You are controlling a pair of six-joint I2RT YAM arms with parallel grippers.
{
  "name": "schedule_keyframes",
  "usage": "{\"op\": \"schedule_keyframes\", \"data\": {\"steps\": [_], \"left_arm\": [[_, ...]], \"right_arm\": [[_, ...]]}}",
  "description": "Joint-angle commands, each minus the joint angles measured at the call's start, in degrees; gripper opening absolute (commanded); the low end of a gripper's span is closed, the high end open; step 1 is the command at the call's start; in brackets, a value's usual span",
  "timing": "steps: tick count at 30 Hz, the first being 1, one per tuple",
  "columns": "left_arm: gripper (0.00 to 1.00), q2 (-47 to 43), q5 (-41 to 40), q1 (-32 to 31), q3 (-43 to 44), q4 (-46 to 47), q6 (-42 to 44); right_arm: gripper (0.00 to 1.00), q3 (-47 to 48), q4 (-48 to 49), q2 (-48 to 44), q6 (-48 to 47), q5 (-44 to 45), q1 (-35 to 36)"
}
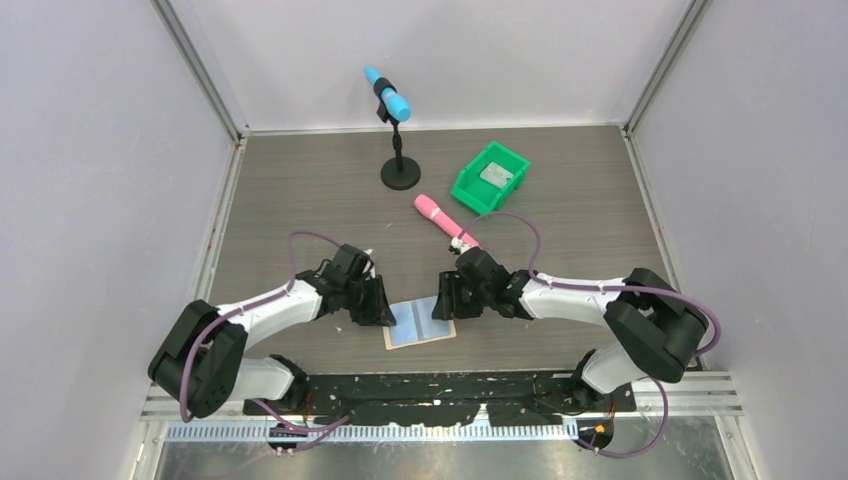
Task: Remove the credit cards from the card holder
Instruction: Open the card holder at the center of the board.
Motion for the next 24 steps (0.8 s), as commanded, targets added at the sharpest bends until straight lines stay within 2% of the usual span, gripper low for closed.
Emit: {"op": "schedule_keyframes", "data": {"steps": [1, 9, 24], "left_arm": [[0.24, 0.83, -1.01, -0.23, -0.74, 2.58, 0.16], [0.23, 1.10, -0.99, -0.23, -0.95, 3.06, 0.34], [0.23, 0.01, -1.04, -0.22, -1.15, 2.84, 0.08]], "right_arm": [[0.49, 0.80, 4.32, 1.19, 0.38, -1.10, 0.05], [0.41, 0.29, 6.73, -1.06, 0.92, -2.77, 0.05], [0.39, -1.67, 15.65, -2.01, 3.98, -9.67, 0.05]]}}
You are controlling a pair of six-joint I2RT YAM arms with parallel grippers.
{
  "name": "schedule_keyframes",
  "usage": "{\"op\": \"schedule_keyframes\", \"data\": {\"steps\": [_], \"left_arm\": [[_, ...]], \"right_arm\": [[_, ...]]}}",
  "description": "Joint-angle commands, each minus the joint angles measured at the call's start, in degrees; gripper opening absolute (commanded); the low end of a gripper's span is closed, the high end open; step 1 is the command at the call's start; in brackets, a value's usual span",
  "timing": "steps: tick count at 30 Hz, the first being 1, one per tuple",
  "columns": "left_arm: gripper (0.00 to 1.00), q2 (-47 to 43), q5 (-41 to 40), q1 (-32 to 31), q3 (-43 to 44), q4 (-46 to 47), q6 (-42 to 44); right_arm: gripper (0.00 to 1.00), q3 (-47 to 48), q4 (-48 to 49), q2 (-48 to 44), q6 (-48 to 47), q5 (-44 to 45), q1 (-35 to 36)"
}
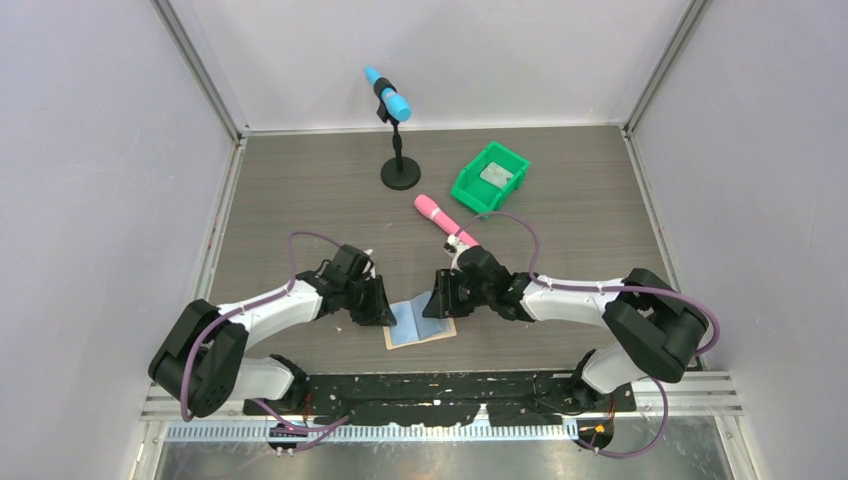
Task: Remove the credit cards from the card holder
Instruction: Open the card holder at the center of the board.
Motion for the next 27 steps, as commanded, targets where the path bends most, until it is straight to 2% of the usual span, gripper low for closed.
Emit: {"op": "schedule_keyframes", "data": {"steps": [1, 9, 12, 16, 20, 23, 27], "left_arm": [[0.24, -0.43, -0.95, -0.22, -0.80, 1.91, 0.04], [0.24, -1.33, -0.90, -0.23, -0.36, 1.25, -0.07], [0.24, -1.76, -0.99, -0.23, -0.36, 1.05, -0.07], [0.24, -1.79, -1.02, -0.23, -0.39, 0.86, -0.07], [0.24, -1.83, -1.04, -0.23, -0.38, 0.85, -0.10], [0.24, -2.03, -0.99, -0.22, -0.36, 0.78, -0.12], [0.24, -1.96, -1.12, -0.23, -0.22, 0.67, -0.07]], "right_arm": [[0.39, -0.53, 7.42, -2.22, 2.20, -4.61, 0.25], [0.44, -2.15, 12.49, -2.09, 4.89, -6.77, 0.25], [0.37, -3.05, 14.79, -1.91, 6.03, -7.14, 0.25], [0.23, -3.91, 17.55, -1.28, 7.19, -7.97, 0.25], [0.16, -4.32, 19.34, -0.64, 7.80, -8.40, 0.25], [0.15, -4.33, 19.00, -0.25, 7.81, -8.07, 0.26], [0.22, -4.72, 20.63, -0.04, 8.49, -8.62, 0.25]]}}
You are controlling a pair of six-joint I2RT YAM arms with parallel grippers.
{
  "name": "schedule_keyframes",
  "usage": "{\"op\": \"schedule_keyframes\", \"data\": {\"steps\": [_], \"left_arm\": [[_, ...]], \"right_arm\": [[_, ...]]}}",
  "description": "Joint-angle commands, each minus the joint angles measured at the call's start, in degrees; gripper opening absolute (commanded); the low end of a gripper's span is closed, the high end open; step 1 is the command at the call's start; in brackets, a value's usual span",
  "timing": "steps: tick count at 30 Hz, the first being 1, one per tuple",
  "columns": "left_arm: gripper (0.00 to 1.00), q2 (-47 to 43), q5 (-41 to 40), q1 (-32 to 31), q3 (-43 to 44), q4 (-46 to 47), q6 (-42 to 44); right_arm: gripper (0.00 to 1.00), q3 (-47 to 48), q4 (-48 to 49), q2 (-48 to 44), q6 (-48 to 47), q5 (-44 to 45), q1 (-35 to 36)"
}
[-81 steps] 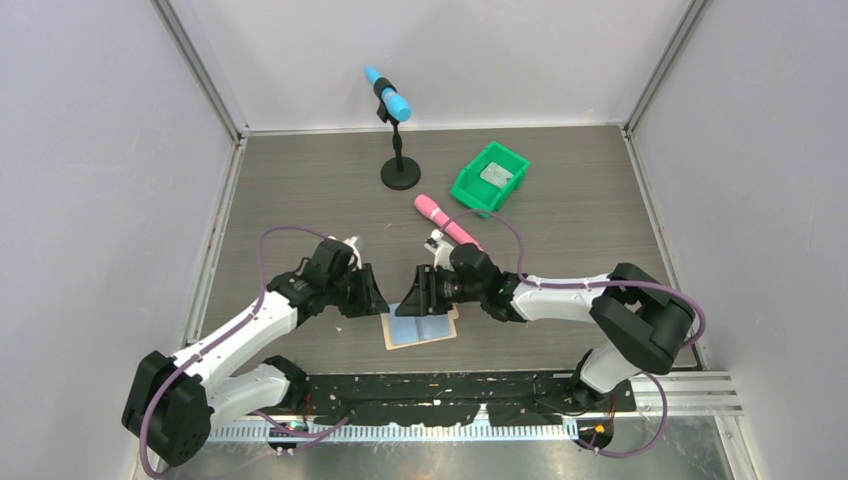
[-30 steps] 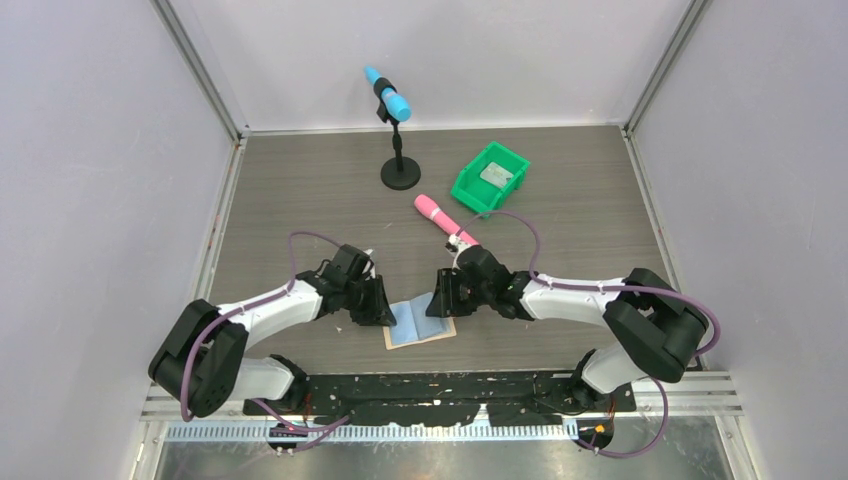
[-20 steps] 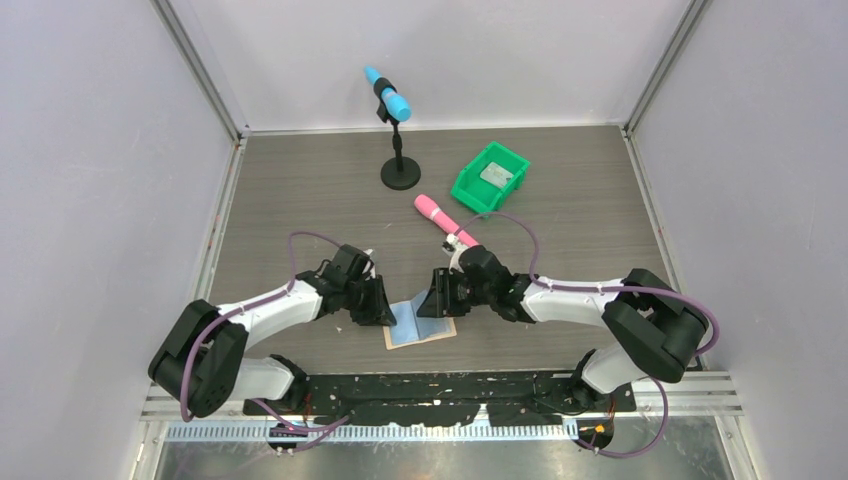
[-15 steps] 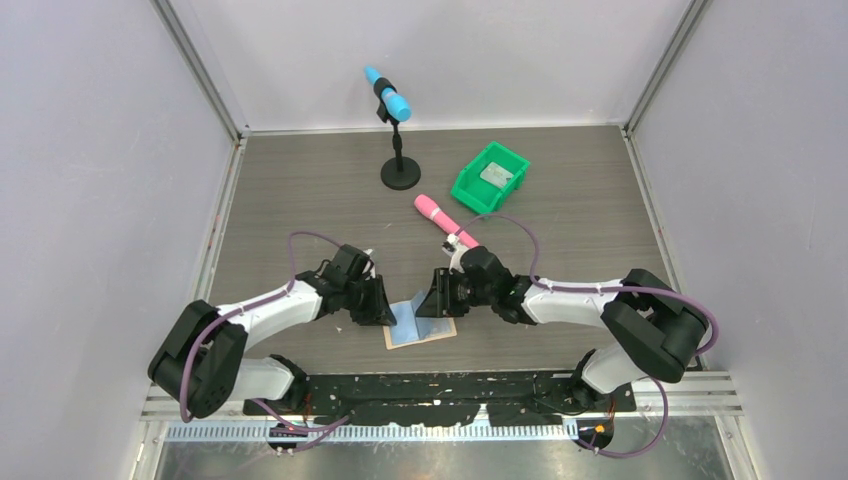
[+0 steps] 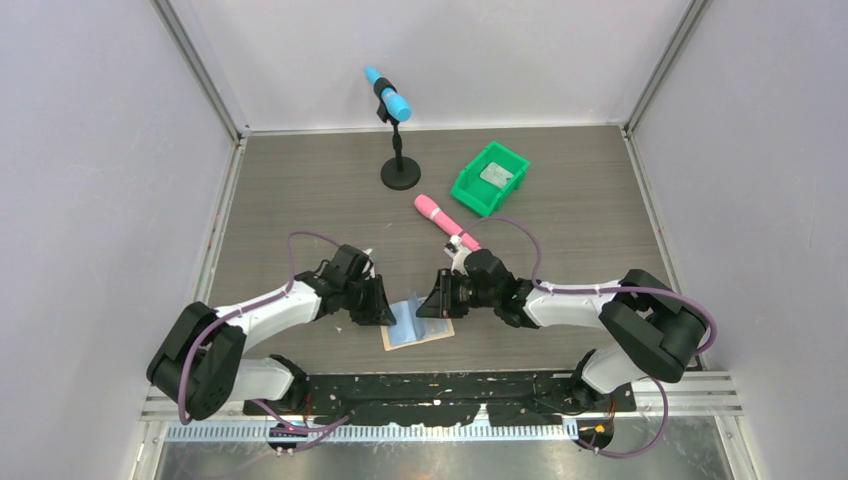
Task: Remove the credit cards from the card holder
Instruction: Open the card holder at the center of the board.
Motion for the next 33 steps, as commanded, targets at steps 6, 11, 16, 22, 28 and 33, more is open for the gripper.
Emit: {"op": "schedule_keyframes", "data": {"steps": [6, 11, 16, 22, 28, 33], "left_arm": [[0.24, -0.78, -0.99, -0.23, -0.09, 1.04, -0.07], [0.24, -0.70, -0.95, -0.23, -0.06, 1.04, -0.03], [0.24, -1.06, -1.04, -0.23, -0.12, 0.88, -0.01], [0.24, -1.63, -1.11, -0.23, -0.01, 0.48, -0.07], [0.24, -2.78, -1.12, -0.23, 0.56, -0.39, -0.07], [0.24, -3.46, -0.36, -0.23, 0.83, -0.63, -0.14]], "right_arm": [[0.28, -0.19, 7.73, -0.23, 2.01, -2.62, 0.32], [0.19, -0.15, 7.45, 0.35, 1.88, -2.26, 0.32], [0.19, 0.35, 5.53, 1.31, 1.41, -1.50, 0.40], [0.31, 1.50, 1.18, 0.97, -0.27, 0.05, 0.61], [0.34, 2.38, -0.59, 0.74, -1.21, 0.85, 1.05], [0.44, 2.70, -0.84, 1.09, -1.63, 0.93, 1.34]]}}
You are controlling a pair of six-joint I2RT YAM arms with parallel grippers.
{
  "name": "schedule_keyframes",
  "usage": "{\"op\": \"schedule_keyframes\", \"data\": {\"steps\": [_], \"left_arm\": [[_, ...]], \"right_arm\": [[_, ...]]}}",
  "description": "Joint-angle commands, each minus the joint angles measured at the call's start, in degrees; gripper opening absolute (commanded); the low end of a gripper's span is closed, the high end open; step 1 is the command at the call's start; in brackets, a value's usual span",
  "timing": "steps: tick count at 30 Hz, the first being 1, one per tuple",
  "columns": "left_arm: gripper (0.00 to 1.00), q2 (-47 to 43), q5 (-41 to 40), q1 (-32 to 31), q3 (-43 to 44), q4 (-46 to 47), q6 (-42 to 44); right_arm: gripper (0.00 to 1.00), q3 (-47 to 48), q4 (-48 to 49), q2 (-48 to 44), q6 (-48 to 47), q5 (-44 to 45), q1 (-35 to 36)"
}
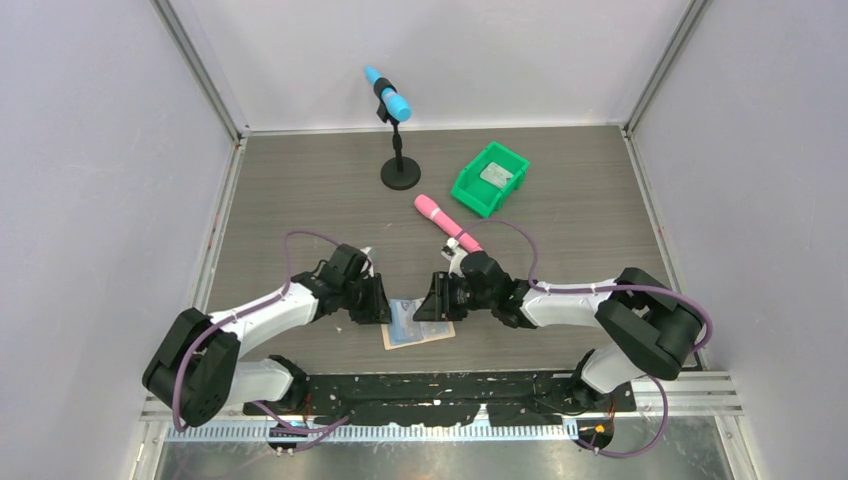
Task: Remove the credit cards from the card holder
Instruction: Open the card holder at the center of the board.
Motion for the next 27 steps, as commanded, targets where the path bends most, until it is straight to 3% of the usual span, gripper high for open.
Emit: {"op": "schedule_keyframes", "data": {"steps": [1, 27], "left_arm": [[0.24, -1.77, 0.30, -0.22, 0.87, -0.12, -0.20], [0.26, -8.94, -4.22, -0.23, 2.75, -6.28, -0.59]], "right_arm": [[0.45, 2.22, 0.14, -0.03, -1.46, 1.12, 0.58], [0.43, 4.11, -2.82, 1.27, -3.19, 2.22, 0.93]]}}
